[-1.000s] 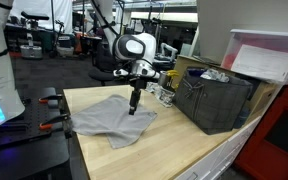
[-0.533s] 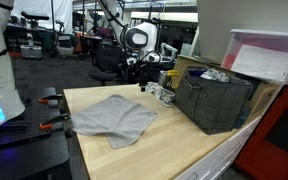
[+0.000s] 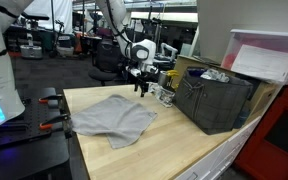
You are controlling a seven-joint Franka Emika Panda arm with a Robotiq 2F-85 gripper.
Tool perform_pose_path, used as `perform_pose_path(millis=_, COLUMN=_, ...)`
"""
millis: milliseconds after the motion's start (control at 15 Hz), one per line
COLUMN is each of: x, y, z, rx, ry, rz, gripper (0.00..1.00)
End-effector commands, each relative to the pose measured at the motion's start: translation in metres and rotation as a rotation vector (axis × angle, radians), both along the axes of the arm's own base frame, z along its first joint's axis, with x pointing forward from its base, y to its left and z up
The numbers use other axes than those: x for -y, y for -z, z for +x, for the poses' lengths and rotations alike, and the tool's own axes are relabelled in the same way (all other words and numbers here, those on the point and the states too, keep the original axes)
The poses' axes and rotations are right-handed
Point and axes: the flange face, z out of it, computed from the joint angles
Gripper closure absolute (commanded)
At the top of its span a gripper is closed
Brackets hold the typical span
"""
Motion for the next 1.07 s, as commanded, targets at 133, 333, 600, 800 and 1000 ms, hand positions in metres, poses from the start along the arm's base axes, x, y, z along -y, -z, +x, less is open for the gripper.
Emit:
perform_pose_path(millis=133, x=-0.007, y=0.029, z=0.014, rx=-0.081, ry=0.001, rz=0.037, gripper=0.0)
perform_pose_path(millis=333, x=-0.016, y=0.037, z=0.019, rx=-0.103, ry=-0.004, rz=0.048, gripper=0.0)
perform_pose_path(millis=600, x=-0.011, y=0.051, z=0.014, rx=-0.155, ry=0.021, rz=0.052, gripper=0.0)
perform_pose_path(millis=800, x=-0.009, y=0.064, z=0.008, rx=-0.191, ry=0.03, rz=0.057, gripper=0.1)
perform_pose_path(millis=1000, x=-0.009, y=0.07, z=0.007, rx=-0.206, ry=0.032, rz=0.061, gripper=0.41)
